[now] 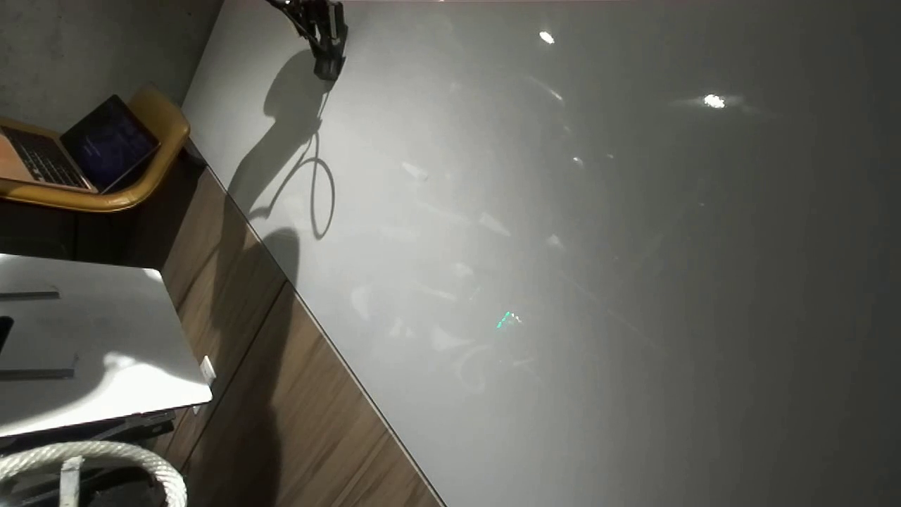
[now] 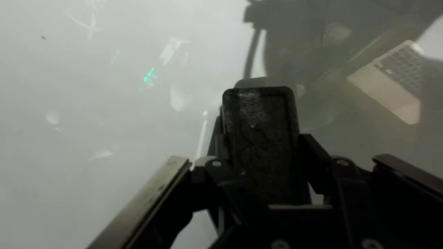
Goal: Use the duster to erase the markings on the whiteboard
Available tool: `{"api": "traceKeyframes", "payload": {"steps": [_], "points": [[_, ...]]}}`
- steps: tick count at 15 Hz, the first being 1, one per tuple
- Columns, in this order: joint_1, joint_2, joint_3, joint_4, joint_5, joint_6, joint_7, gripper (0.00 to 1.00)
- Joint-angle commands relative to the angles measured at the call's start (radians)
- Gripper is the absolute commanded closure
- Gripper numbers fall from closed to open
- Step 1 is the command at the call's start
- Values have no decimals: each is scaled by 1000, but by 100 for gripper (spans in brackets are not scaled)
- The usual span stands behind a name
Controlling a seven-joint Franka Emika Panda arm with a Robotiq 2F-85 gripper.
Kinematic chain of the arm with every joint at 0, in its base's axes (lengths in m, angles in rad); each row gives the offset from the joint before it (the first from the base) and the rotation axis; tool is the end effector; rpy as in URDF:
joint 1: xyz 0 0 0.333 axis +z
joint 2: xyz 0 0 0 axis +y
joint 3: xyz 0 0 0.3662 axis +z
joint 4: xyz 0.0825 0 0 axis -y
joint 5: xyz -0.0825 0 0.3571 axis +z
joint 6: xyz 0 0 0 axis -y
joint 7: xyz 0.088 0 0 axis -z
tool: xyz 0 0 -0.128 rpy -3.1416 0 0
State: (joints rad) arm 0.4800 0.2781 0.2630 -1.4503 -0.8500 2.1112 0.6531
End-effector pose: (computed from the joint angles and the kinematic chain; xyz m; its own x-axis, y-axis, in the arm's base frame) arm 0.5485 0.4006 0.6256 0.6725 0.4203 0.6091 0.1889 -0.8933 0.4078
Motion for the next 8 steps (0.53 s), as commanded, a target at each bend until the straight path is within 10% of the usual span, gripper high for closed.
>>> {"api": "traceKeyframes", "payload": {"steps": [1,8], "points": [[-88,-106,-52,-171,10,50,39,73],[-227,-363,-76,-576,220,86,68,73]]}}
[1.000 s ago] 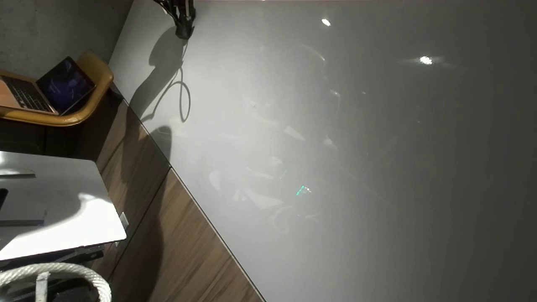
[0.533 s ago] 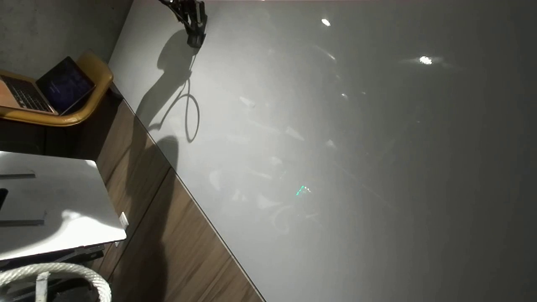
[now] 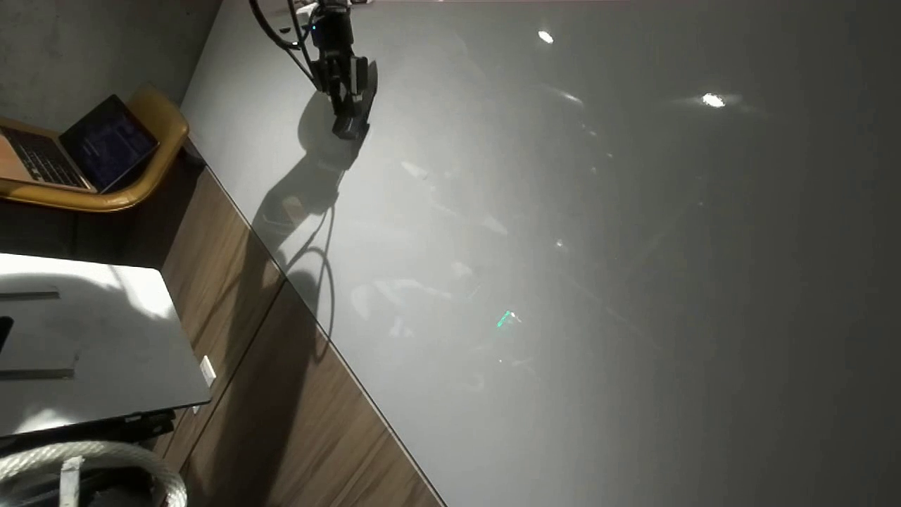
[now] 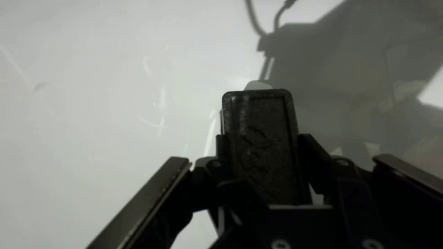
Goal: Use the duster to erase the markings on the whiteboard
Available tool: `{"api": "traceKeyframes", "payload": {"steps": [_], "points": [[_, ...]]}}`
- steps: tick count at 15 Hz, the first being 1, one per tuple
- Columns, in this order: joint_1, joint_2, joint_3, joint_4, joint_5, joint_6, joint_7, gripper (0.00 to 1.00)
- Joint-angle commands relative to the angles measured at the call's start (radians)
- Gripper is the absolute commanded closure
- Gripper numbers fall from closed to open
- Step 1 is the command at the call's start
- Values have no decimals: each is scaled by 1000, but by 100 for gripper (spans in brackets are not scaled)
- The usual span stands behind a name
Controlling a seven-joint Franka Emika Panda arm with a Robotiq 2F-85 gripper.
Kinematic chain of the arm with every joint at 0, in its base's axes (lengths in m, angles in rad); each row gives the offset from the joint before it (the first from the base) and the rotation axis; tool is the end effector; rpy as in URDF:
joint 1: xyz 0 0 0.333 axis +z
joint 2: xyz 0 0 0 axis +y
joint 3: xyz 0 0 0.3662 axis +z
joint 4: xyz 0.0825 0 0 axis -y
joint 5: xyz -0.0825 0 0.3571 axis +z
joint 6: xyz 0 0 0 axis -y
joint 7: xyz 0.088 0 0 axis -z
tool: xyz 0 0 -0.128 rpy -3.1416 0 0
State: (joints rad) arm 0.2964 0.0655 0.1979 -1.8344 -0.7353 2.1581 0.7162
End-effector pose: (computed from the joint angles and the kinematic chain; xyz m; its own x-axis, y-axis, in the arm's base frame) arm 0.5421 0.2444 0.5688 0.8372 0.2088 0.5055 -0.0053 -0.9211 0.3892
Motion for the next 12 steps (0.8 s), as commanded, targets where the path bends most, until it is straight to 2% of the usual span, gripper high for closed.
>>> {"api": "traceKeyframes", "payload": {"steps": [1,6,10,12], "points": [[-56,-197,-11,-252,147,38,3,73],[-78,-447,9,-544,323,35,-11,73],[-115,-575,-8,-676,425,16,-37,73],[-154,-587,-28,-701,472,12,-56,73]]}}
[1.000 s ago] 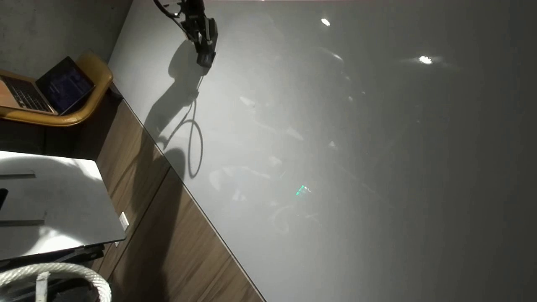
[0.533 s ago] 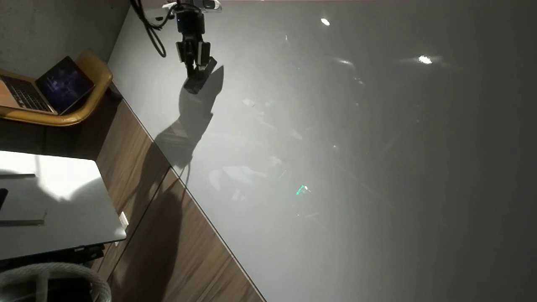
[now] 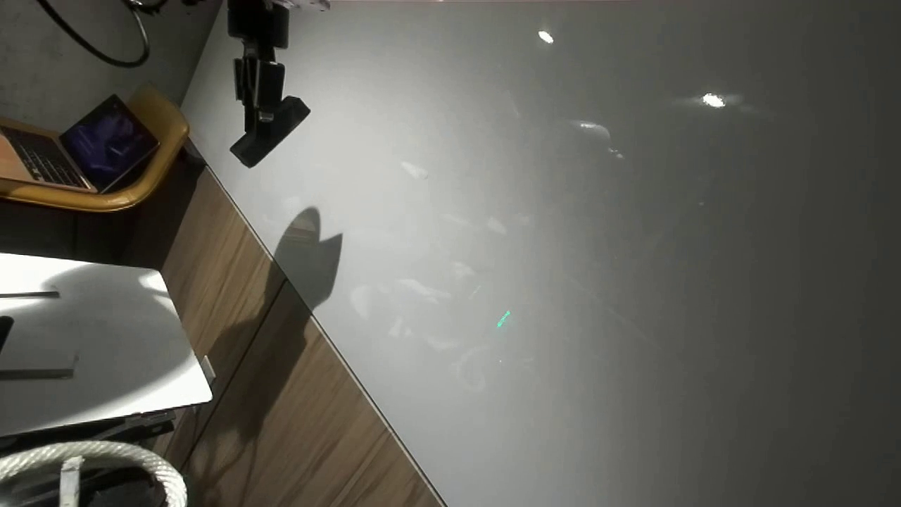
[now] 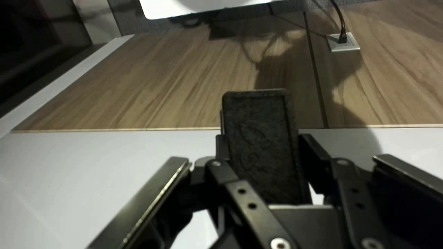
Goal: Use the duster to erase the markings on the whiteboard
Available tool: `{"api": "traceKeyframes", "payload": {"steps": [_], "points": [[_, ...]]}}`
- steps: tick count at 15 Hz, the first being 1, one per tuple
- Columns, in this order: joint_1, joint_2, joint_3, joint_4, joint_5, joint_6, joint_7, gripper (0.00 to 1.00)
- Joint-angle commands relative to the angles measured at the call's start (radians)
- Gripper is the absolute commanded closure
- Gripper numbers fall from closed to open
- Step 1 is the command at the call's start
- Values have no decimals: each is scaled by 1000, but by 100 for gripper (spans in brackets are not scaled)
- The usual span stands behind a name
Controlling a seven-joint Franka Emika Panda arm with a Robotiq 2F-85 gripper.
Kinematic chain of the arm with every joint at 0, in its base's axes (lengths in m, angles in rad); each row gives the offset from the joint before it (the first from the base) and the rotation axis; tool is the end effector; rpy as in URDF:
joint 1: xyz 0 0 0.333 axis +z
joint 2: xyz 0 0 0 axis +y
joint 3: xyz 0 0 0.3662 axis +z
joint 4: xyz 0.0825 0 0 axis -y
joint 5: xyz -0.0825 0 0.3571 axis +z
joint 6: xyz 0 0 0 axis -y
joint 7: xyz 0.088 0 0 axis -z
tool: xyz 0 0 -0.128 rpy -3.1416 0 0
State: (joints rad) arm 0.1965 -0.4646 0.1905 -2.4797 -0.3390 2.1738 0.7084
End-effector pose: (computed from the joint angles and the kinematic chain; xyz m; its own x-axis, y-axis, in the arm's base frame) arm 0.3535 0.1320 0.5069 0.9383 -0.1151 0.3260 -0.1933 -0.9565 0.2186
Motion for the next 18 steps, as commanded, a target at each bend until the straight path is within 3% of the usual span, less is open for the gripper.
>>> {"api": "traceKeyframes", "payload": {"steps": [1,7,13,18], "points": [[-74,-56,-23,-63,94,-7,-54,73],[-134,11,-26,-126,208,-61,-94,73],[-120,62,-21,-240,290,-35,-163,73],[-113,143,-22,-271,317,-16,-256,73]]}}
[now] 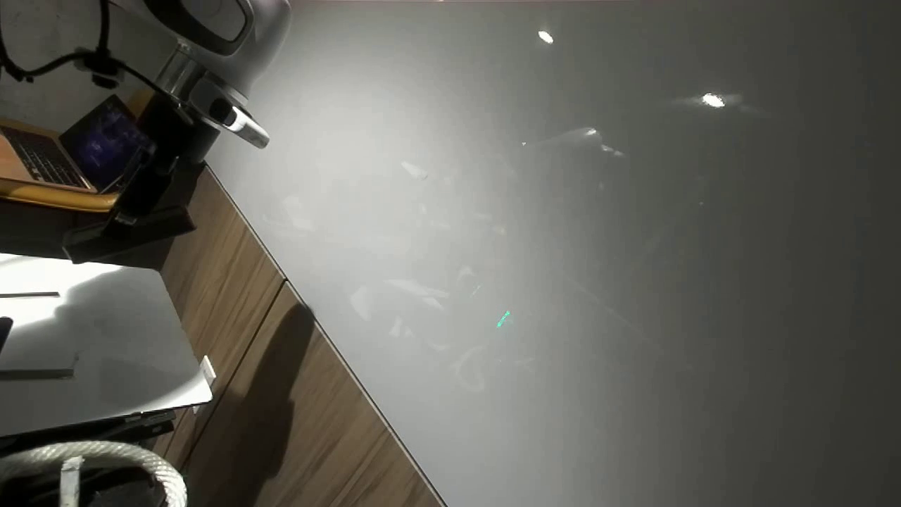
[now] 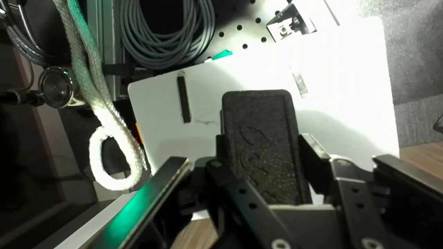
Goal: Use the duster to erase the markings on the whiteboard
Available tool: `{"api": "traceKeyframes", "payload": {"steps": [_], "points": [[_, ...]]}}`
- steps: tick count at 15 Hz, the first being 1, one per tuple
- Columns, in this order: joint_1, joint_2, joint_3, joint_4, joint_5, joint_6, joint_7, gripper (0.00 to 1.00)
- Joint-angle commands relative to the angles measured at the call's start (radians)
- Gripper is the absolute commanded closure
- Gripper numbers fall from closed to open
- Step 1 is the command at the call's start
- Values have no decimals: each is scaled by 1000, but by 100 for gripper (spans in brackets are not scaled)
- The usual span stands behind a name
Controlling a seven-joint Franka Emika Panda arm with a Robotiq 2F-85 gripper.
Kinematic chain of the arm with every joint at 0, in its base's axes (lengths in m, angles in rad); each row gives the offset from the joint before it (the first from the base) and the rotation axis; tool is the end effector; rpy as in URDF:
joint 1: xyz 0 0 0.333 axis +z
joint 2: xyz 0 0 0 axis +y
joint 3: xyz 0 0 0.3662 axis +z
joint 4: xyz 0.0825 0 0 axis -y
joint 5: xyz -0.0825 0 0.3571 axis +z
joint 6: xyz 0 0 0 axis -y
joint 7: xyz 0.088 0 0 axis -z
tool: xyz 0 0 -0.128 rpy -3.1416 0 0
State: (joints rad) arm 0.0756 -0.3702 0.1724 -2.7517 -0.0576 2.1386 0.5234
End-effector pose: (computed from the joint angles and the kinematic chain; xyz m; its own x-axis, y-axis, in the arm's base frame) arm 0.2971 0.0695 0.3556 0.9493 -0.2683 -0.1637 -0.2319 -0.9495 0.2115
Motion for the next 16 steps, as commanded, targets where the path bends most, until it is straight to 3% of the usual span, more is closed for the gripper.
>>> {"api": "traceKeyframes", "payload": {"steps": [1,9,16], "points": [[9,62,-3,-3,32,27,-88,73],[14,151,-14,-5,20,81,-198,73],[7,183,-18,-3,4,105,-220,73]]}}
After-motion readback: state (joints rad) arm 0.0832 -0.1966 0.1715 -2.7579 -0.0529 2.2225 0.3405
